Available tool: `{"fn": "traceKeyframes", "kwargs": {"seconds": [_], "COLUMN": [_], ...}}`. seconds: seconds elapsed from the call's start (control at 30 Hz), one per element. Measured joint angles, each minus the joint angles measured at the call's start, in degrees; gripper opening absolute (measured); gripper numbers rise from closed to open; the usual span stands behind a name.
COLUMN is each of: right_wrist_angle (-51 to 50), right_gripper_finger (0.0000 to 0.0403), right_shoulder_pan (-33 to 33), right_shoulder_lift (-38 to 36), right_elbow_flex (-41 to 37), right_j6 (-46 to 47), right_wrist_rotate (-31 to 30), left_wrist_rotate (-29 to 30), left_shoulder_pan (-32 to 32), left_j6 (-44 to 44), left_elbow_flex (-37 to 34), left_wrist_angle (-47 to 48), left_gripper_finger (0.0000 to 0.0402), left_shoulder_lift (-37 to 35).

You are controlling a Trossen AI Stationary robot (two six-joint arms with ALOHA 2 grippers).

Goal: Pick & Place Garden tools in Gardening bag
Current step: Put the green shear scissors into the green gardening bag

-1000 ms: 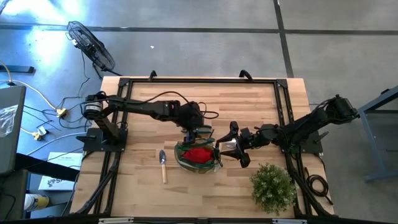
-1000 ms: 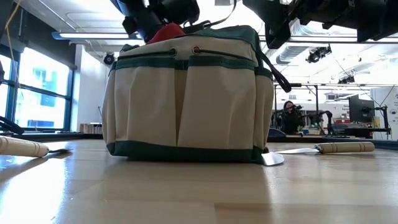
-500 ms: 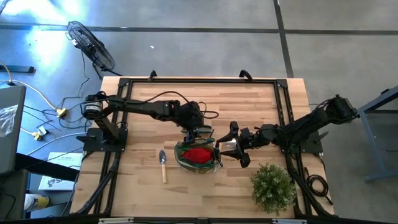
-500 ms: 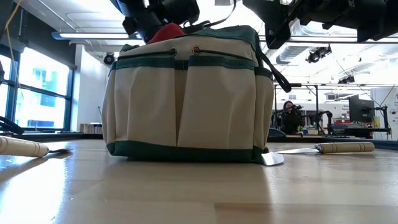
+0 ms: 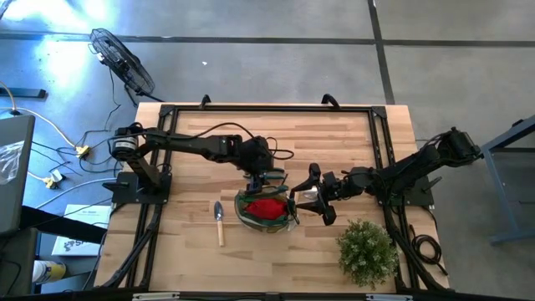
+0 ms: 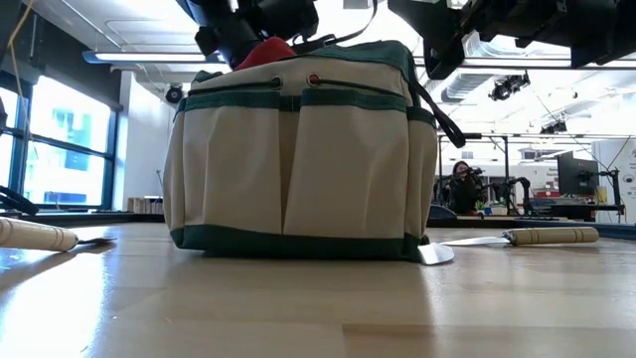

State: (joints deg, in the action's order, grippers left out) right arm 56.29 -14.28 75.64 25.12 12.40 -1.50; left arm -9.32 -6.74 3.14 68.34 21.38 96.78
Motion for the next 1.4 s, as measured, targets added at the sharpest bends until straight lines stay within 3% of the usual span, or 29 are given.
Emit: {"fn": "traceKeyframes", "kwargs": {"seconds": [0.33, 0.93, 1.13, 1.4], "right_wrist_angle": [-0.7, -2.0, -4.4, -12.1], "right_gripper_finger": [0.024, 0.024, 0.024, 0.024], "right_shoulder_pan": [0.0, -0.3, -0.7, -0.6], "right_shoulder_lift": [0.0, 0.0, -2.8, -7.4], "right_elbow_flex": [0.0, 0.0, 0.0, 0.0], "right_j6": [1.1, 1.2, -2.6, -13.0], "right_wrist_rotate": [0.0, 0.8, 4.7, -1.9], "left_wrist_rotate": [1.3, 1.0, 0.0, -0.2], "left_shoulder_pan": [0.0, 0.0, 0.0, 0.0], "left_j6": [0.5, 1.6, 0.4, -2.1], "left_elbow_flex": [-0.1, 7.6, 7.7, 7.9], "left_wrist_angle": [1.8, 7.2, 8.0, 9.3], "left_gripper_finger": [0.026, 0.026, 0.026, 0.026], "left_shoulder_lift": [1.7, 3.6, 3.6, 3.6]}}
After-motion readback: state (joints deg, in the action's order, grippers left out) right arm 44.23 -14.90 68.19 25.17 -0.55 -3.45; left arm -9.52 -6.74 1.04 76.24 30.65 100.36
